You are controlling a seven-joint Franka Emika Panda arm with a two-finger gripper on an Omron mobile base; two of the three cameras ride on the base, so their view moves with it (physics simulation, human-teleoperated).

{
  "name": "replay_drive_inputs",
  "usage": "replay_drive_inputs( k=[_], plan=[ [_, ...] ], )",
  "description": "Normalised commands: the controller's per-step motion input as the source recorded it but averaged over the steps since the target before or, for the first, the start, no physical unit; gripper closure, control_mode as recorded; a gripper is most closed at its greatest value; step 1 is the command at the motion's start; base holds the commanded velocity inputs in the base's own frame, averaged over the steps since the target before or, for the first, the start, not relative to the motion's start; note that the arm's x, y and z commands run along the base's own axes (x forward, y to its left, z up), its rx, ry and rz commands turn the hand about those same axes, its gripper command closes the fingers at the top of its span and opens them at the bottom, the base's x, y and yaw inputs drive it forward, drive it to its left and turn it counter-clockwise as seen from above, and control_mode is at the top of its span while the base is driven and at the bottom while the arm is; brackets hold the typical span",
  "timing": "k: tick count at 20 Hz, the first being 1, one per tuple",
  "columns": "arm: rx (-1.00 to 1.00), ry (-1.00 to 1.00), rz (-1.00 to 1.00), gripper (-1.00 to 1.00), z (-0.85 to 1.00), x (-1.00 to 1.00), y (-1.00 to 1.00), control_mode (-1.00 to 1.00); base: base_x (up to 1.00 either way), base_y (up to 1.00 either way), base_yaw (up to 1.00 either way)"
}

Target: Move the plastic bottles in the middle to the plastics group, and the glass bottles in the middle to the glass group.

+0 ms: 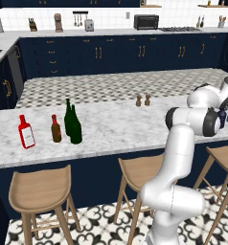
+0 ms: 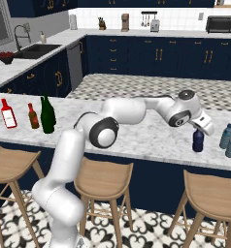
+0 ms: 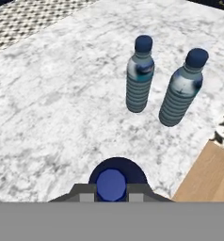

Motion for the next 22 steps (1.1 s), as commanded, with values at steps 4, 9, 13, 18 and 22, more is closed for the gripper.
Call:
replay_drive_inputs(
  k=[4, 9, 13, 18, 22],
  plan=[
    [0.07, -0.06, 0.00, 1.00, 0.00, 0.00, -0.20, -1.00, 0.00, 0.00, 0.00],
    [0.07, -0.02, 0.00, 1.00, 0.01, 0.00, -0.24, -1.00, 0.00, 0.00, 0.00],
    [0.00, 0.00, 0.00, 1.00, 0.08, 0.01, -0.04, -1.00, 0.00, 0.00, 0.00],
    [0.00, 0.00, 0.00, 1.00, 0.00, 0.19, 0.00, -1.00, 0.00, 0.00, 0.00],
    [0.00, 0.00, 0.00, 1.00, -0.04, 0.33, 0.00, -1.00, 0.00, 0.00, 0.00]
  ],
)
